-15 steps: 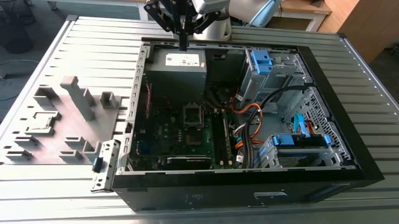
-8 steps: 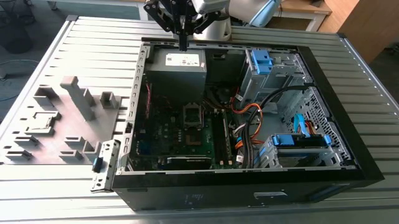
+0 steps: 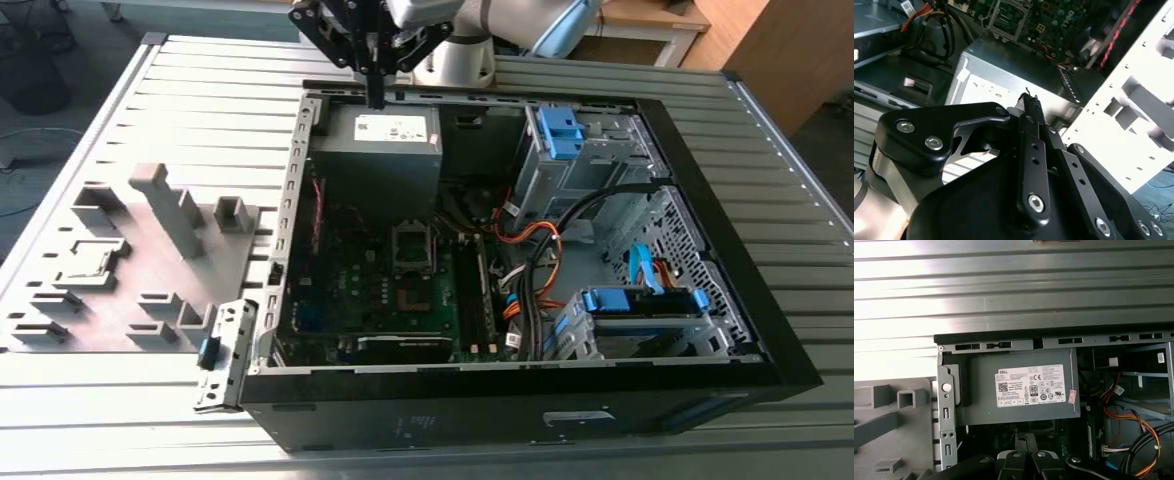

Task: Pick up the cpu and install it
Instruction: 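Reach for the cpu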

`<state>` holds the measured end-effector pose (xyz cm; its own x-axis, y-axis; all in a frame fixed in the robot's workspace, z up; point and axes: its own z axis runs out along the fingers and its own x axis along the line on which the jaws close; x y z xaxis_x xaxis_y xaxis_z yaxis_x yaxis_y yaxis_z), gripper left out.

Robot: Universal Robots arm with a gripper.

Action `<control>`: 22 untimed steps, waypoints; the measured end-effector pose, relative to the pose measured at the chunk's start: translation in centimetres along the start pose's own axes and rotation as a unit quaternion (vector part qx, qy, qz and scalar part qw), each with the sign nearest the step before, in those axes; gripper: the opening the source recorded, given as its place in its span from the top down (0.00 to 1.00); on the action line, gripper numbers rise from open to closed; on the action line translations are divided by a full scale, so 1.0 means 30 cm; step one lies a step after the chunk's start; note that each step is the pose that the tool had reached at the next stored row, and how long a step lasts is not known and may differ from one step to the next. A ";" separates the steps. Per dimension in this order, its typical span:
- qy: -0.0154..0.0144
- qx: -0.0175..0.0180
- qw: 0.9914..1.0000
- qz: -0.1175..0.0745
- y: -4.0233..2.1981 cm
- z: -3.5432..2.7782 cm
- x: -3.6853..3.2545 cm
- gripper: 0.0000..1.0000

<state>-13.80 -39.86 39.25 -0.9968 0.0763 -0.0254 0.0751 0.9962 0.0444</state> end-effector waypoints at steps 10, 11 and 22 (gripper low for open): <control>-0.001 0.000 1.000 0.000 0.001 0.000 0.111 0.89; -0.001 0.000 1.000 0.000 0.002 0.000 0.120 0.89; -0.002 0.000 1.000 0.000 0.011 0.002 0.243 0.89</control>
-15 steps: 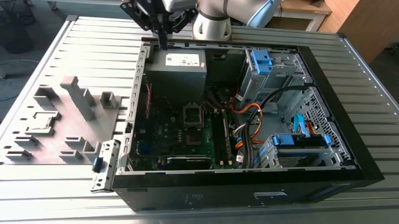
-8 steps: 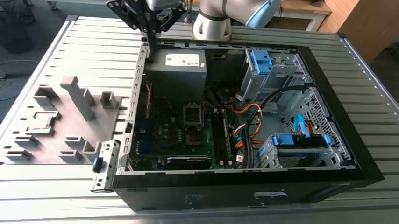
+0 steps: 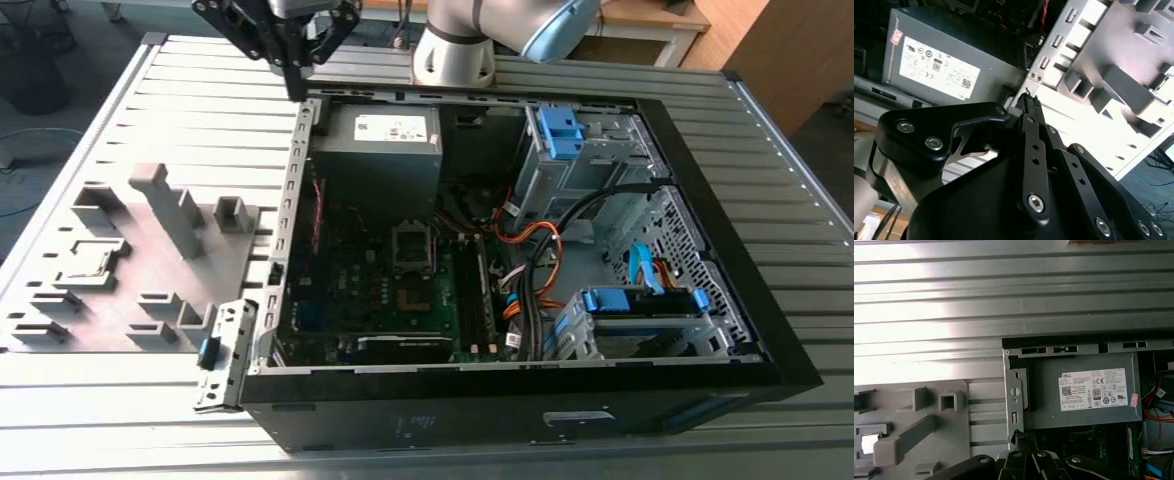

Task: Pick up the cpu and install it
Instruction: 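Reach for the cpu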

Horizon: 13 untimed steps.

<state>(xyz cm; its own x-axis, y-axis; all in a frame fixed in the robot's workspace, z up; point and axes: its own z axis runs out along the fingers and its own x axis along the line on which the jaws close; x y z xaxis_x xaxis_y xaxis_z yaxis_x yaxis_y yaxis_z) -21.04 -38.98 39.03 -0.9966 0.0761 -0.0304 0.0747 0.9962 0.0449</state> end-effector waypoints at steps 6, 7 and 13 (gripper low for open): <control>0.000 0.000 1.000 0.000 0.005 0.003 0.081 0.89; 0.000 0.000 1.000 0.000 0.006 0.004 0.093 0.89; -0.001 0.000 1.000 0.000 0.010 0.006 0.166 0.89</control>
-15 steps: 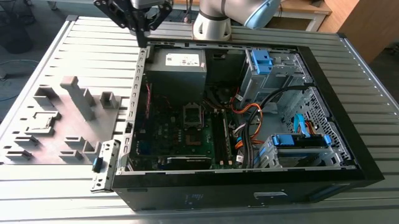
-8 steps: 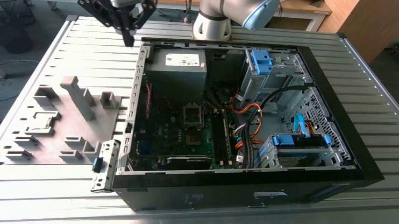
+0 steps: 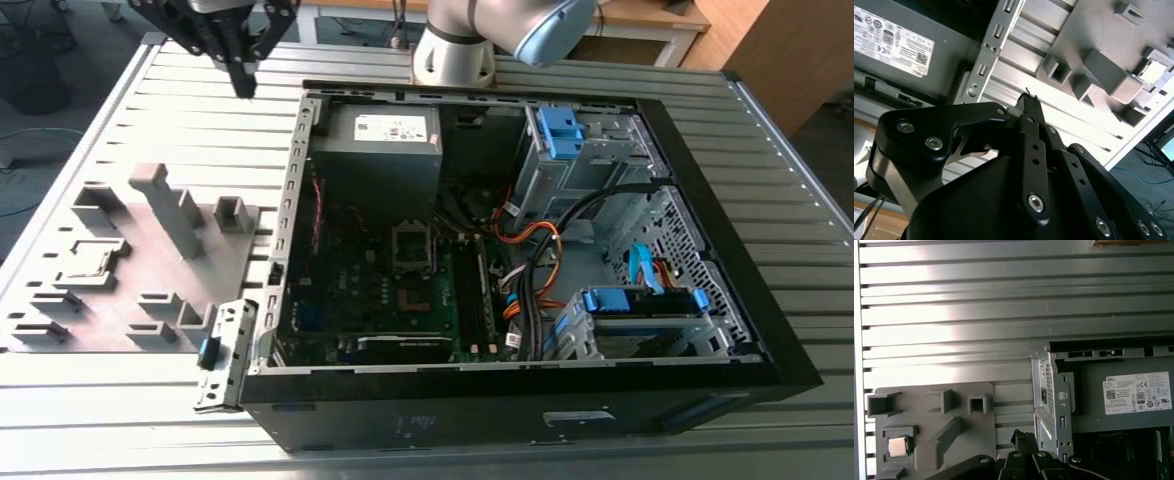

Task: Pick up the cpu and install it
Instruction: 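Reach for the cpu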

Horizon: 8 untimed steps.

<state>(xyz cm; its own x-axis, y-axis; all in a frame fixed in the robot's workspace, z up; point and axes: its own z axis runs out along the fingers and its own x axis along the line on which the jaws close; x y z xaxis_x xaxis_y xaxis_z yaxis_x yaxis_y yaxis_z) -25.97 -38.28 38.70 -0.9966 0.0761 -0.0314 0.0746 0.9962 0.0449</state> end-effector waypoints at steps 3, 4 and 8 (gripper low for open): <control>0.000 0.000 1.000 0.000 0.001 0.001 0.042 0.89; 0.000 0.000 1.000 0.000 0.001 0.002 0.056 0.89; -0.001 0.000 1.000 0.000 0.003 0.004 0.112 0.89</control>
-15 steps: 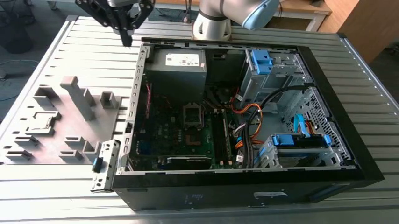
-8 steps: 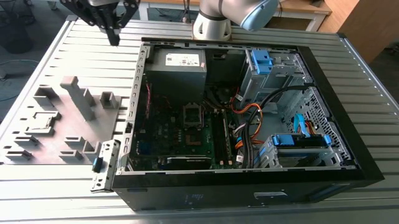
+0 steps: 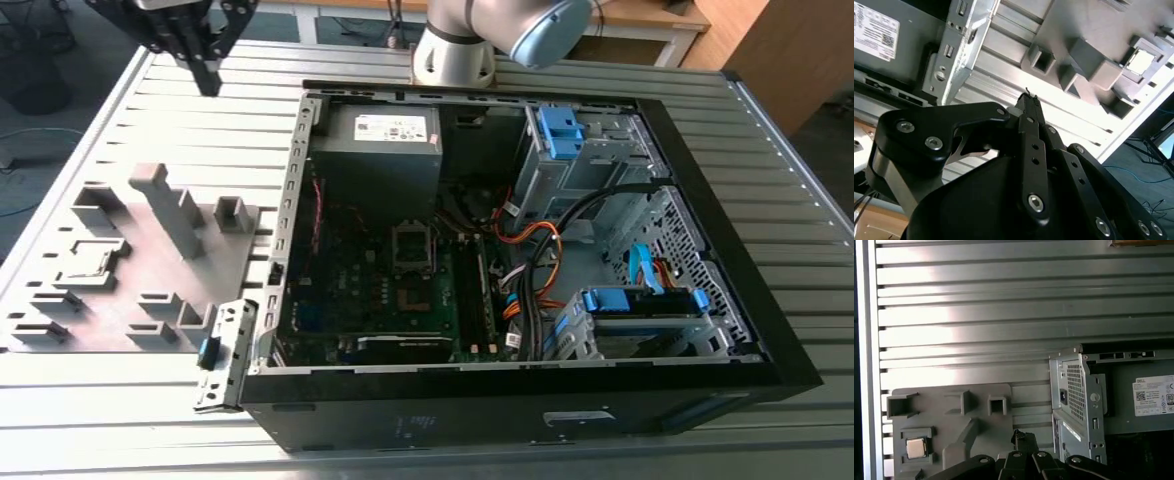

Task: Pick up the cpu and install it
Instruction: 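Reach for the cpu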

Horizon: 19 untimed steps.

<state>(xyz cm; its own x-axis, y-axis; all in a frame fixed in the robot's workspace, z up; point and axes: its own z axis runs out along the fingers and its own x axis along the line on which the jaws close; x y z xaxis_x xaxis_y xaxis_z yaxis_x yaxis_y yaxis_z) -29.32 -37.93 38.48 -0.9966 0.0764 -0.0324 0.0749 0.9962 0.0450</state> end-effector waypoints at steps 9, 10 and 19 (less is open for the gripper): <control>0.000 0.000 1.000 0.000 0.002 0.005 0.129 0.89; 0.000 0.000 1.000 0.000 0.002 0.006 0.143 0.89; 0.000 0.000 1.000 0.000 -0.002 0.020 0.259 0.89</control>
<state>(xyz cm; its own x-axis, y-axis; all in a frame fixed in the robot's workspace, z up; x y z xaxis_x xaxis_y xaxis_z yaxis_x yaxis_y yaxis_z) -37.04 -37.38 37.64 -0.9965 0.0762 -0.0332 0.0747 0.9962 0.0442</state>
